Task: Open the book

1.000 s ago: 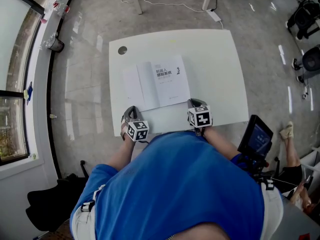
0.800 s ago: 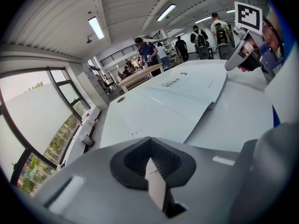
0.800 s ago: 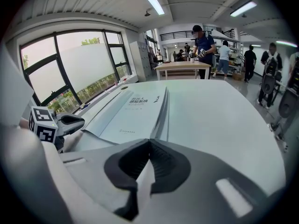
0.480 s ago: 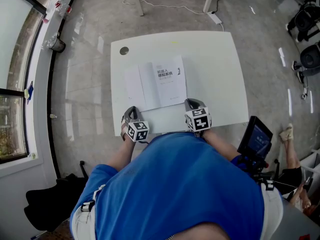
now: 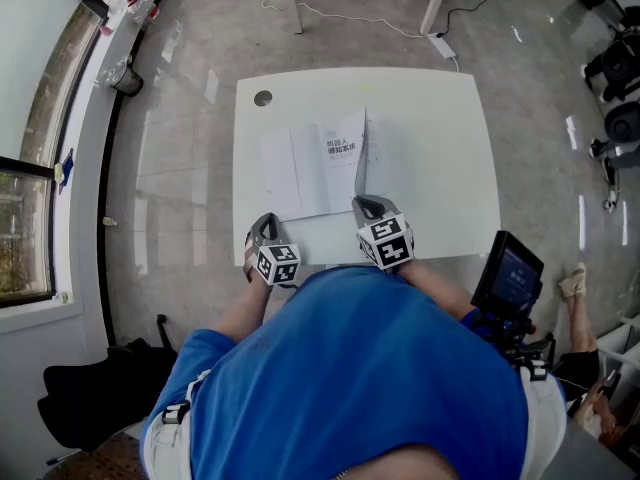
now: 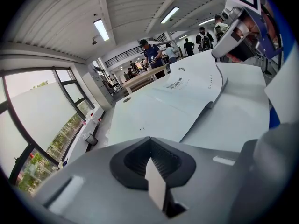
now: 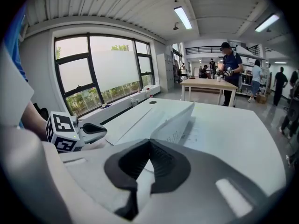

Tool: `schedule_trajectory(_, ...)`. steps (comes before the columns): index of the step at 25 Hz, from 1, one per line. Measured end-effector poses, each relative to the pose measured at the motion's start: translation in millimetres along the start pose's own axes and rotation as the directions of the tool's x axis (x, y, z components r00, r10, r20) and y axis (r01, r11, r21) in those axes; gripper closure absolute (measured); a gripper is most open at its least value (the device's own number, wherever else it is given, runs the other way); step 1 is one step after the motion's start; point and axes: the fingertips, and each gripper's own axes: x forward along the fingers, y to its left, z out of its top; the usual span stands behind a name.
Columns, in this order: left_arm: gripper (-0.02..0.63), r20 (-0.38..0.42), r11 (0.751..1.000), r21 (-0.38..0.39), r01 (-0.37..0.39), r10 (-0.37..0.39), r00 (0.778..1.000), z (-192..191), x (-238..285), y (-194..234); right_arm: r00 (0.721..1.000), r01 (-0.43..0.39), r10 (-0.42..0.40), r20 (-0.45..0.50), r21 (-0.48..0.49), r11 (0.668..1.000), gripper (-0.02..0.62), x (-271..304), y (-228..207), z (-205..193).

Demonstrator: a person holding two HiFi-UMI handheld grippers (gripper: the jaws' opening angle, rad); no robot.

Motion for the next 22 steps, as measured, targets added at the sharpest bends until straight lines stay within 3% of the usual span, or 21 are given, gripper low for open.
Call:
schedule_trajectory(10,0.598,-0.010,0.999,-0.031,-0.038,0.038,0.999,-45,-19,25,0.994,-0.111,0.112,0.005,-0.103,0.989,0.592,30,71,16)
schedule_trajectory(22,0.598,-0.033,0.992,-0.072,-0.100,0.098,0.995,-85,-39,62,0.970,-0.242,0.242,-0.025,-0.200,0.949,0.592,70,148,32)
